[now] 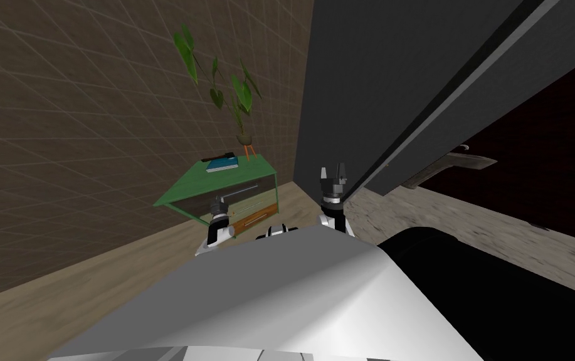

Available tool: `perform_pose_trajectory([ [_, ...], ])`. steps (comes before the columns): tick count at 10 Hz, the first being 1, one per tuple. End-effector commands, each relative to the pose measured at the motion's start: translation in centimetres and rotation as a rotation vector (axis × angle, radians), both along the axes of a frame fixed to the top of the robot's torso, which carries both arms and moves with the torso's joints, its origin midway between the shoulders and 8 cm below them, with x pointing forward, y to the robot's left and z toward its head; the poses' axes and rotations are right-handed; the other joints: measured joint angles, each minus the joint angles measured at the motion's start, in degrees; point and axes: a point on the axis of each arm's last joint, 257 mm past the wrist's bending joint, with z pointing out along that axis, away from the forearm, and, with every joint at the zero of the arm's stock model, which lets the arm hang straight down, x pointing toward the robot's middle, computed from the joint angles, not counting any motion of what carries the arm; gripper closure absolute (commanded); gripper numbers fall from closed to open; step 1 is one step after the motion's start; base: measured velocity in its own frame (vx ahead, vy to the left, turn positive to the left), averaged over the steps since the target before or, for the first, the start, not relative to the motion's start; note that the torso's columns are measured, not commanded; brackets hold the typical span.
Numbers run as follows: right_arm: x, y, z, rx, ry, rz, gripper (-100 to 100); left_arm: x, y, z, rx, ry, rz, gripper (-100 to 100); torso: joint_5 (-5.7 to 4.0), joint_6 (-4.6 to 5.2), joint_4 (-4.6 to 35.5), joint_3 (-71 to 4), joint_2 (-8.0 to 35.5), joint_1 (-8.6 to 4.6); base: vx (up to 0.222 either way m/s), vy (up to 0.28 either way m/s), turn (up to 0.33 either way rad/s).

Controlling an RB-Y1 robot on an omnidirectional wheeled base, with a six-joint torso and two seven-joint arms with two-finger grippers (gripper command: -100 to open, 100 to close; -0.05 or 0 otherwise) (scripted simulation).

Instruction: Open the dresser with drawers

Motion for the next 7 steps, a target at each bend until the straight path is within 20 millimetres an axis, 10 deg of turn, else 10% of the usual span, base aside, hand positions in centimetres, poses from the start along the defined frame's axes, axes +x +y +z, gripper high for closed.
perform_pose_trajectory([
  [1, 0.0, 0.0, 0.0, 0.000, 0.000, 0.000, 0, -1.6, -2.2, -1.5, -0.018, 0.028, -0.012, 100, 0.01, -0.13, 0.0, 0.1, 0.1, -0.04, 0.058, 0.043, 0.024],
  [7, 0.0, 0.0, 0.0, 0.000, 0.000, 0.000, 0, -5.2, -3.6, -1.0, -0.019, 0.024, 0.005, 100, -0.04, -0.18, 0.1, 0.2, 0.3, -0.07, 0.049, 0.027, -0.002],
])
